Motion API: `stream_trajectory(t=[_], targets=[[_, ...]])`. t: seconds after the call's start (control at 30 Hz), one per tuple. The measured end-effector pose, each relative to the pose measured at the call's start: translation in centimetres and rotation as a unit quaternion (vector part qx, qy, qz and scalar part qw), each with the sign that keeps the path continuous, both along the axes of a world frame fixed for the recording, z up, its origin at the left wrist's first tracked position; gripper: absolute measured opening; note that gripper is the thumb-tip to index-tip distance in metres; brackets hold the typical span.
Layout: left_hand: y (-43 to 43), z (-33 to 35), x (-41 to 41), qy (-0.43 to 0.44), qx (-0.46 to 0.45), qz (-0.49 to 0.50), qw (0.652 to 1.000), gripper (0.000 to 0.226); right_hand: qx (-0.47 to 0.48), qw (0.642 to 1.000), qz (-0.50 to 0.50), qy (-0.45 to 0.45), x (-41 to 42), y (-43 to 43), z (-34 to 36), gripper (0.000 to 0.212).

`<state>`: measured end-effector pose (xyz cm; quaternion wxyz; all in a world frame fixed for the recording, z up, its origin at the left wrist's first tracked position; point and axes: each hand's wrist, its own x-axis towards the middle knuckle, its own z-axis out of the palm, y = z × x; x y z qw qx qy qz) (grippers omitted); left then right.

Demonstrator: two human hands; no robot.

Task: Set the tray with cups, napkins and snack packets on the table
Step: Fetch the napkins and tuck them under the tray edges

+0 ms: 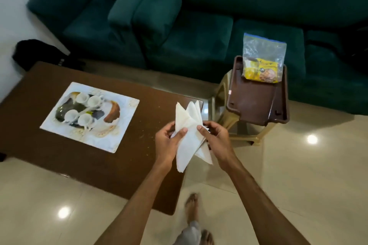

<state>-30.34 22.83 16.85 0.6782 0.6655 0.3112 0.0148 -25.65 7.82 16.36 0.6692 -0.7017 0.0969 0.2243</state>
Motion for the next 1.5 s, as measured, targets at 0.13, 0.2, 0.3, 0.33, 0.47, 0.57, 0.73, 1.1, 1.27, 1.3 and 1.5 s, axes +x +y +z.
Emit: stream_trajectory(t=[0.13,0.2,0.3,0.33,0.47,0.57,0.73,1.1,1.27,1.3,1.5], targets=[[3.1,0.8,-6.2,0.01,0.004,0.023,1.0,0.028,0.024,0.999,0.014,0.021,-5.3,3.8,1.4,0.017],[4.9,1.3,-9.1,0.006,-0.005,0.038,0.999,0.024,0.037,0.998,0.004,0.042,-8.1,5.9,2.2,0.013],[7.7,2.2,-12.1,0.001,-0.013,0.048,0.999,0.022,0.036,0.997,-0.007,0.068,-11.1,8.8,2.8,0.013],[9.0,2.3,-12.9,0.0,-0.017,0.052,0.999,0.024,0.038,0.997,-0.008,0.071,-11.9,10.1,2.7,0.014],[14.7,2.1,-15.0,-0.011,-0.04,0.068,0.997,0.027,0.041,0.995,-0.027,0.087,-13.6,16.1,2.4,0.011],[20.6,0.8,-16.1,-0.016,-0.066,0.072,0.995,0.032,0.045,0.994,-0.045,0.089,-14.7,22.1,1.5,0.007],[30.5,0.2,-17.2,-0.026,-0.086,0.054,0.994,0.021,-0.006,1.0,-0.018,-0.02,-16.3,32.0,0.5,0.035],[41.3,-2.5,-12.0,0.01,-0.115,0.004,0.993,0.018,-0.095,0.991,0.073,-0.066,-11.0,42.9,-3.0,0.031],[43.1,-6.8,-7.1,0.051,-0.132,-0.008,0.99,0.043,-0.063,0.998,0.001,-0.002,-6.9,44.2,-6.6,0.016],[43.4,-7.6,-6.5,0.051,-0.126,-0.012,0.991,0.04,-0.062,0.998,-0.01,0.009,-6.4,44.3,-7.1,0.016],[45.4,-12.9,-3.2,0.051,-0.087,-0.058,0.993,0.018,-0.042,0.995,-0.072,0.06,-3.8,44.4,-11.2,0.012]])
